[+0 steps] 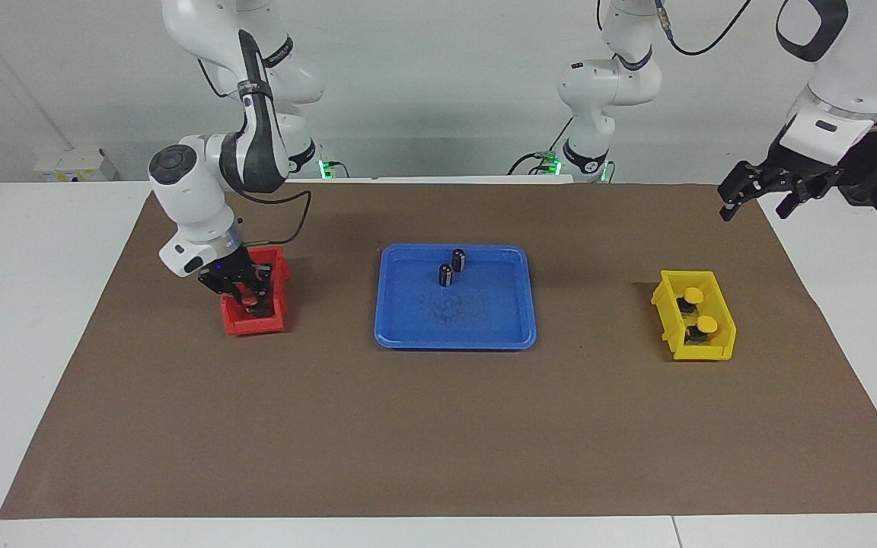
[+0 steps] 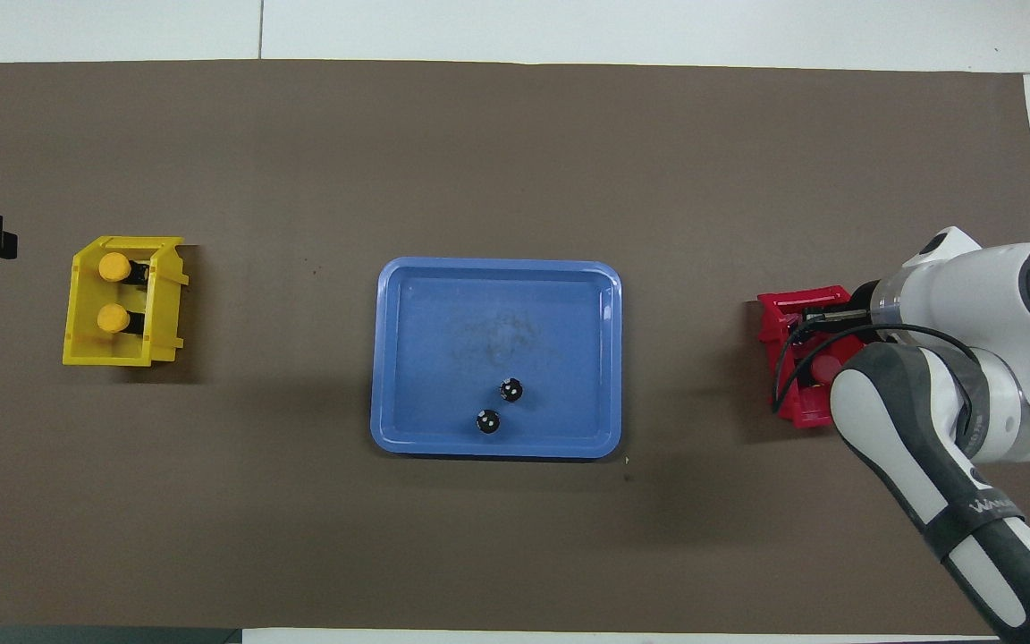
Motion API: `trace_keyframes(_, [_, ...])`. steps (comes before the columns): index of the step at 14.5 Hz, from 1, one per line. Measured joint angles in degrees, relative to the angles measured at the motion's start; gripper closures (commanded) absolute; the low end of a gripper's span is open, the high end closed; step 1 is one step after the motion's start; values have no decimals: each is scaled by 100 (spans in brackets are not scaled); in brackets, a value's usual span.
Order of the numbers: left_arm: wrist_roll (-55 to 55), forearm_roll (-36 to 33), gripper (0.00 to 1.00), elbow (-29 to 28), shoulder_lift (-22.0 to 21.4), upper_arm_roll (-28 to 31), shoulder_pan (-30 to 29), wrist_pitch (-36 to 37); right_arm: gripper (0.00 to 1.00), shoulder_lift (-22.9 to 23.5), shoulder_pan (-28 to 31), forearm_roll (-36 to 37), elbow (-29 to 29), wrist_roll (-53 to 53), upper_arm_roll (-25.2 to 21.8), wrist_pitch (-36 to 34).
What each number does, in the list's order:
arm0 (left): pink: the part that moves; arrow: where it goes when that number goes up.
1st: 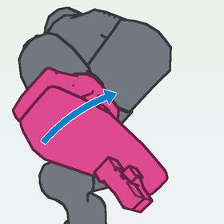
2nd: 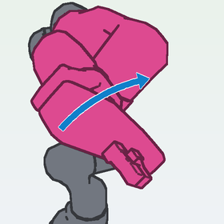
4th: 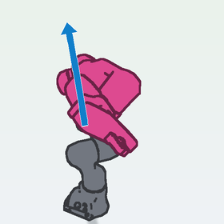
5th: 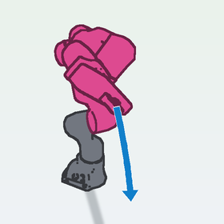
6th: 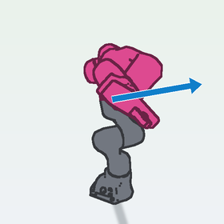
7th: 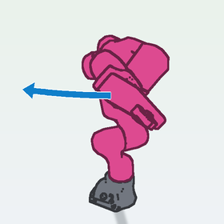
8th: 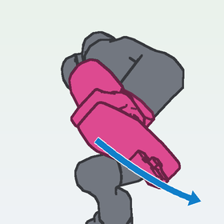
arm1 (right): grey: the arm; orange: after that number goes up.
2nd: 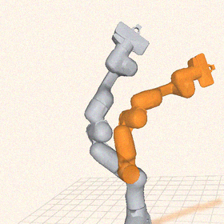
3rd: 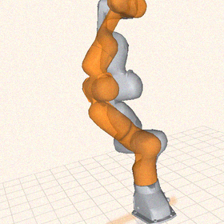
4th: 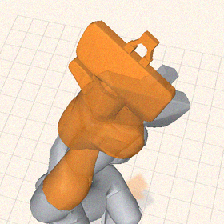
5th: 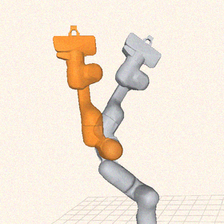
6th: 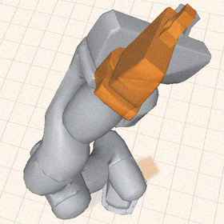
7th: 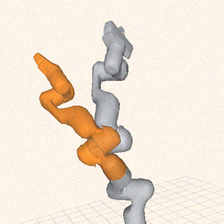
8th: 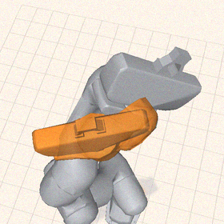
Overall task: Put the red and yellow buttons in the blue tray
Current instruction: 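Reach the right gripper into the red crate and grasp a red button, then carry the red button to the blue tray while the left gripper reaches the yellow crate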
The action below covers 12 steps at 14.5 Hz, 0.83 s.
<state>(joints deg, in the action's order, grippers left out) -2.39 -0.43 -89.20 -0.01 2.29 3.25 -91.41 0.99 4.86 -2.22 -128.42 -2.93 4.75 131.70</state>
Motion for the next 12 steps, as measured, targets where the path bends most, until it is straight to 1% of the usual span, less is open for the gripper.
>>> trace_keyframes(2, [0,0,0,0,0,0,0,0,81,38,0,38,601,-23,-1,-789])
trace_keyframes(5, [0,0,0,-6,0,-5,4,11,81,199,-3,255,1908,-35,3,-2203])
trace_keyframes(7, [4,0,0,-11,-1,-15,8,14,81,435,-160,262,2854,48,17,-3014])
trace_keyframes(8, [6,0,0,-37,-6,-16,8,5,81,601,-401,262,3302,355,22,-3309])
trace_keyframes(9, [3,0,0,-142,-32,-16,8,-98,81,789,-740,264,3709,882,31,-3505])
trace_keyframes(10, [-44,0,0,-398,-103,-14,7,-403,82,980,-1154,293,4046,1539,48,-3561])
trace_keyframes(11, [-133,0,0,-780,-188,-8,4,-796,82,1141,-1585,375,4255,2158,65,-3487])
trace_keyframes(12, [-190,0,4,-1162,-244,4,-6,-1161,83,1269,-1966,433,4343,2668,75,-3304])
